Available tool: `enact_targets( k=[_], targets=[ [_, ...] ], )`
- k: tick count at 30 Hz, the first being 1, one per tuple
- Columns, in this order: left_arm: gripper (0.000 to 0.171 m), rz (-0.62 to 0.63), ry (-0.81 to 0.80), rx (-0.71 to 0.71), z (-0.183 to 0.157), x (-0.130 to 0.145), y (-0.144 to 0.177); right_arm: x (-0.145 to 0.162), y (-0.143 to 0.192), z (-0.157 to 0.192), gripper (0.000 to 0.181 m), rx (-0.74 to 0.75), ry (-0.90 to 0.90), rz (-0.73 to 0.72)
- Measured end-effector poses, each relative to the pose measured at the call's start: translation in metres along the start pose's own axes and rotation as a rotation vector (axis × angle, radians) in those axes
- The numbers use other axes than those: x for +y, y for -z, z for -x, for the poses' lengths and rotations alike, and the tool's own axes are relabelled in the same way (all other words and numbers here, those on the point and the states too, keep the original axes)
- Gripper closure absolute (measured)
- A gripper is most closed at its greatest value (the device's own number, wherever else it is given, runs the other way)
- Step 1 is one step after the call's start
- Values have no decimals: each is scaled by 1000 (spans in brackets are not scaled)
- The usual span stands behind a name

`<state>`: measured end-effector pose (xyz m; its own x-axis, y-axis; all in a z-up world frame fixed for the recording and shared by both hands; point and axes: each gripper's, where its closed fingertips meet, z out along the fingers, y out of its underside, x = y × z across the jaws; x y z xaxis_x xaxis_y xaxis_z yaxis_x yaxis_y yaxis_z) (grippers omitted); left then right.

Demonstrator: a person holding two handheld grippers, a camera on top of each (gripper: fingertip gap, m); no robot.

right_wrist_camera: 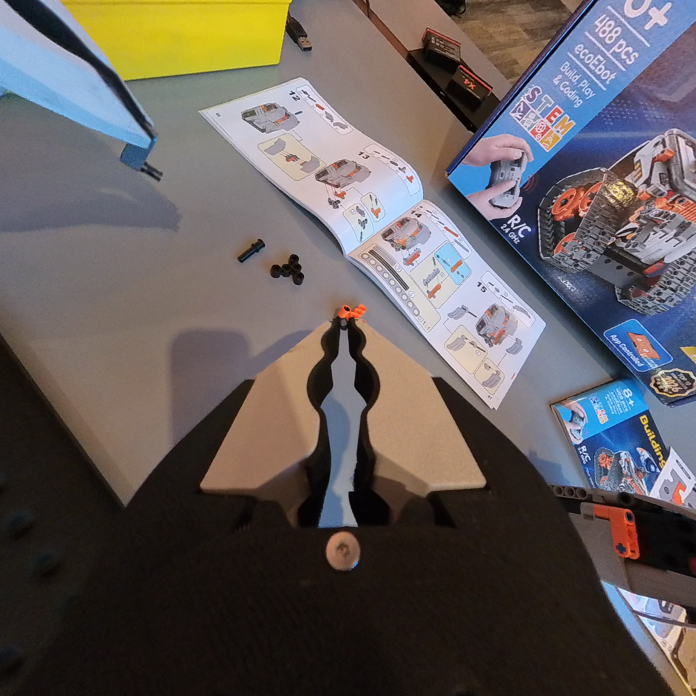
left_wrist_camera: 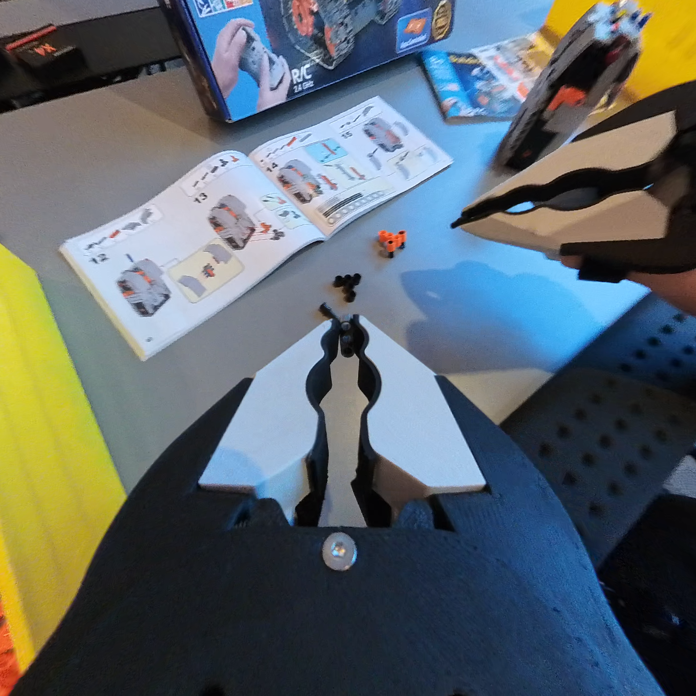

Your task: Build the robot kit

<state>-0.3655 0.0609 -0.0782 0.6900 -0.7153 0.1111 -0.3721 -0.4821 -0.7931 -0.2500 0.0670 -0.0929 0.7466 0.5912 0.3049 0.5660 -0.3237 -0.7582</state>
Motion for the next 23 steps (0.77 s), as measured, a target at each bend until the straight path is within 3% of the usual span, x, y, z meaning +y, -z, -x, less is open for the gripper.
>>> enact_targets(
  k=[5,6,11,14,16,19,21,23],
  targets=[
    [168,45,-91,-59,3,-3,-7,-1,1,2,179,-48,-12,-28],
    [168,37,-72,4,-4,-5,-9,-5,4,1,179,-71,-31,-61],
    [168,-124,179,572,-48,-47,11,-55,50,-10,179,-262,-71,-350],
    [168,-177,186,643,-46,-70,16,-86,81,-30,179,-338,-105,-475],
    [168,-227,179,807,-64,-93,30,-106,100,-43,179,-386,-128,-552],
    [168,-289,236,1099,-87,-126,52,-131,127,-48,179,-574,-173,-636],
    [168,-296,324,1218,-98,-134,50,-136,137,-40,178,-717,-195,-664],
    [170,-282,418,1286,-109,-124,40,-129,141,-30,178,-811,-225,-693]
  ],
)
